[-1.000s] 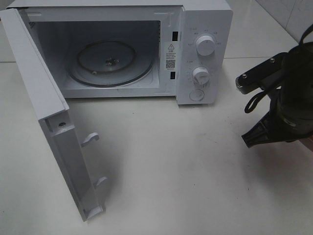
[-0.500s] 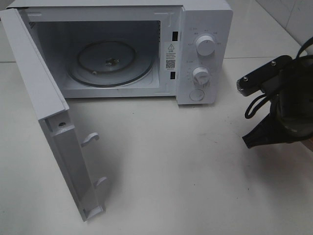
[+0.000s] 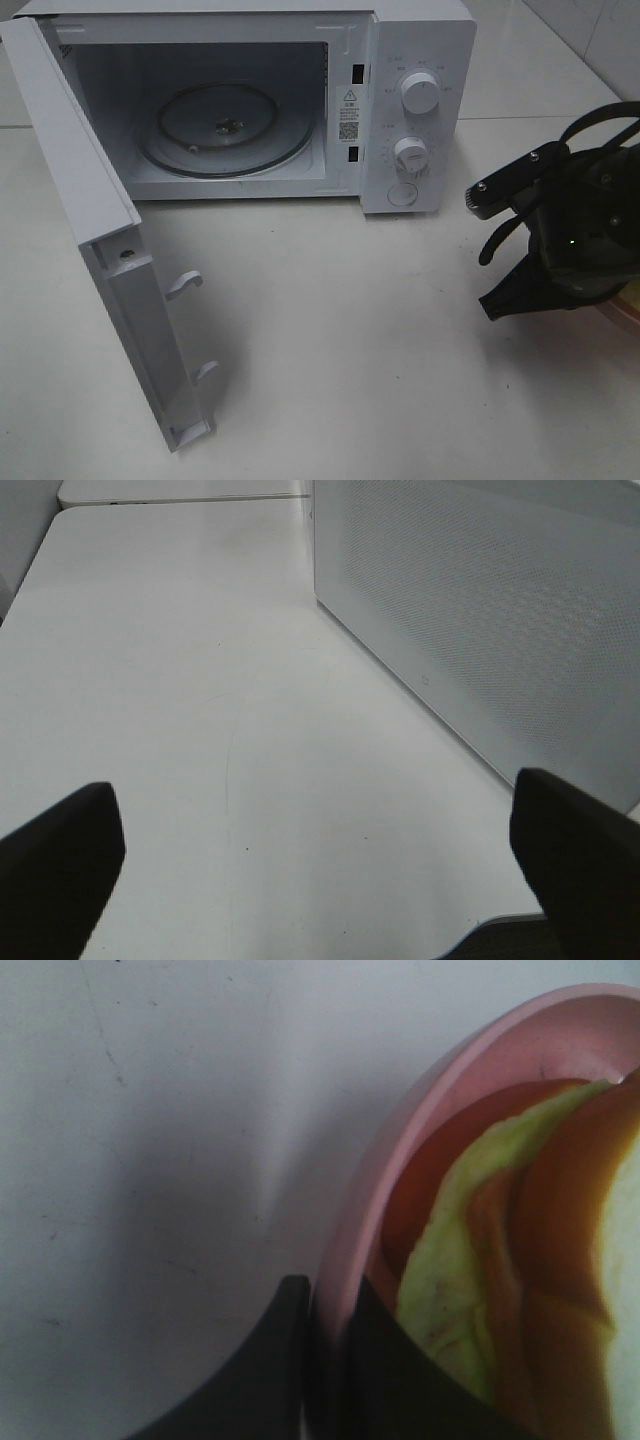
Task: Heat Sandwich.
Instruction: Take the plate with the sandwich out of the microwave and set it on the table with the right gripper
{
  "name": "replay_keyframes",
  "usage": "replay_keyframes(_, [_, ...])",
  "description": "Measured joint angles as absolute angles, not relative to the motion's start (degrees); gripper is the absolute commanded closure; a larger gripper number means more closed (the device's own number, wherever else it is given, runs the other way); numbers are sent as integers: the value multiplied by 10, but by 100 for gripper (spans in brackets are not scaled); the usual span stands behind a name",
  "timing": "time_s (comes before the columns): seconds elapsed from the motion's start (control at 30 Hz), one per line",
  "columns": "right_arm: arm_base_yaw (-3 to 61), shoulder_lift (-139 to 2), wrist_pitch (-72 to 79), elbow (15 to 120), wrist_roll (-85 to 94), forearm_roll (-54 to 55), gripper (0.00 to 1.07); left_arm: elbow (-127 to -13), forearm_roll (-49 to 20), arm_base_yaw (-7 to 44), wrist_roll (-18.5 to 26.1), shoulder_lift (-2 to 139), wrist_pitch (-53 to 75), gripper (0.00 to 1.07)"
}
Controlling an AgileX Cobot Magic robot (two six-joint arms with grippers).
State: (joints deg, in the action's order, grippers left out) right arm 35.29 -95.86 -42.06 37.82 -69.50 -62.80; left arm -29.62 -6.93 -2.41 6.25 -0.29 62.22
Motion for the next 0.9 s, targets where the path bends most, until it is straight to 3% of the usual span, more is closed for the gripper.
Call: replay_keyframes(0.9, [276,-1028,-343,366,-737,-696,103,-296,-69,-24,62,-3,622,9])
